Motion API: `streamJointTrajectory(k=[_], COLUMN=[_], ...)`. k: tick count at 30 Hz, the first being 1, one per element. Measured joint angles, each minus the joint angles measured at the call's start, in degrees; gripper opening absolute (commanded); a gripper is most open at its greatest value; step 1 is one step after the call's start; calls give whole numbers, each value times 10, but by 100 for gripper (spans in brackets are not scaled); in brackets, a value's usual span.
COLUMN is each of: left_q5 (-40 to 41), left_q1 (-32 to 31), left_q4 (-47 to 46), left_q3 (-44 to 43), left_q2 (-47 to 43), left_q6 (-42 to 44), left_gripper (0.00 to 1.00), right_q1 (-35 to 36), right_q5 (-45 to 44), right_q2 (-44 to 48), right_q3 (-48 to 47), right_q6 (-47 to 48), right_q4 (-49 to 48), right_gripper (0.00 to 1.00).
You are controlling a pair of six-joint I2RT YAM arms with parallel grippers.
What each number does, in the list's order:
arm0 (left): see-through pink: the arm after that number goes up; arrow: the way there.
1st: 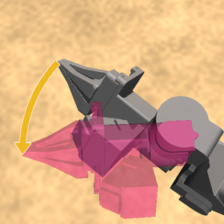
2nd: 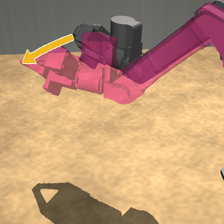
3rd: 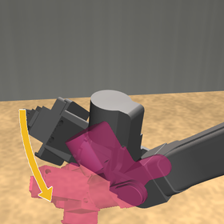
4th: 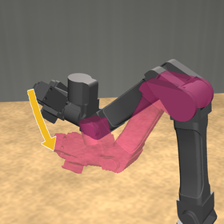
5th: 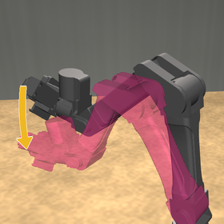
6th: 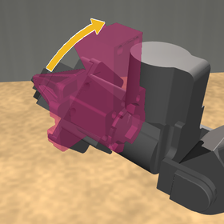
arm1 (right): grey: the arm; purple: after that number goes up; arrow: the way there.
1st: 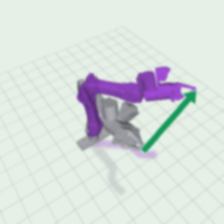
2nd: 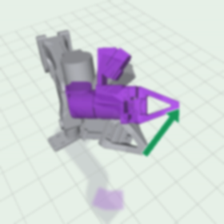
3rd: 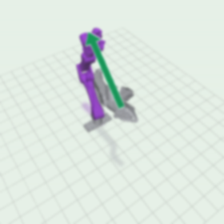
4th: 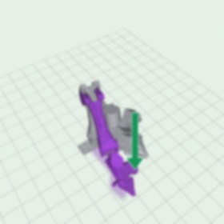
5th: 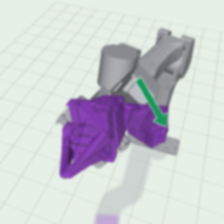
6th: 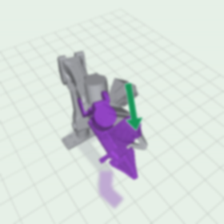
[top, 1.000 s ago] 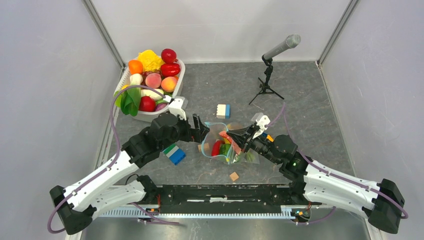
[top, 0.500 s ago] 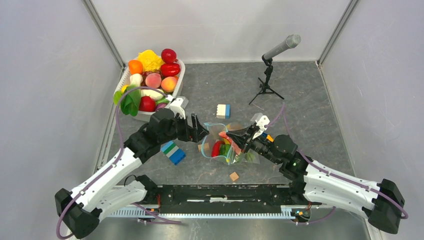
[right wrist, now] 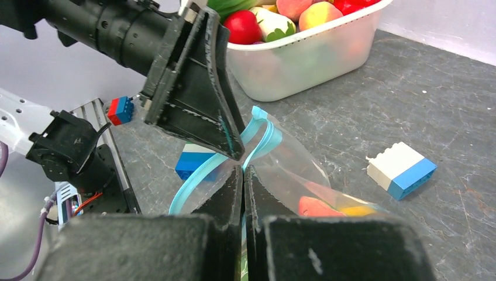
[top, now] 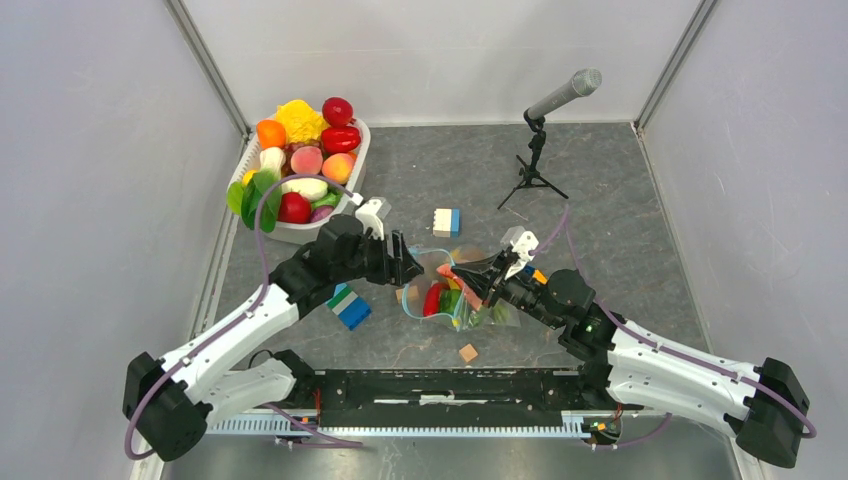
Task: Place the food in the zip-top bag and seal the zipper
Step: Adjust the zipper food storage bag at the center of the board.
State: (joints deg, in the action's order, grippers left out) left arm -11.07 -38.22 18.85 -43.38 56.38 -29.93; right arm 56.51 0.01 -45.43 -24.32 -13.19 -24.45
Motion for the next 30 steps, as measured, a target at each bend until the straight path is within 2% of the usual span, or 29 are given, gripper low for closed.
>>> streamJointTrajectory(k=[5, 9, 12, 17, 20, 23, 26, 30], left_q5=[0, 0, -1, -1, 0, 2, 5, 15], left_q1=[0, 0, 0, 0, 0, 0, 2, 8], left_q4=[-24, -51, -62, -76, -85, -87, -88, -88], left_q3=[3, 3, 3, 3, 3, 3, 3, 3], left_q2=[23, 33, 49, 60, 60, 60, 59, 57], left_q6=[-1, -1, -2, -2, -3, -4, -9, -25], left_gripper=[60, 44, 36, 14, 4, 2, 2, 2], right_q1=[0, 0, 0, 0, 0, 0, 0, 0], right_q5=[10, 16, 20, 29, 32, 37, 40, 42], right_q2=[0, 0, 0, -1, -1, -1, 0, 0], right_q3=[0, 0, 0, 0, 0, 0, 0, -12], right_q6=[-1, -4, -5, -5, -4, -4, -2, 8], right_q4=[0, -1, -1, -1, -1, 0, 2, 20], right_gripper=[2, 2, 2, 3, 5, 7, 25, 37])
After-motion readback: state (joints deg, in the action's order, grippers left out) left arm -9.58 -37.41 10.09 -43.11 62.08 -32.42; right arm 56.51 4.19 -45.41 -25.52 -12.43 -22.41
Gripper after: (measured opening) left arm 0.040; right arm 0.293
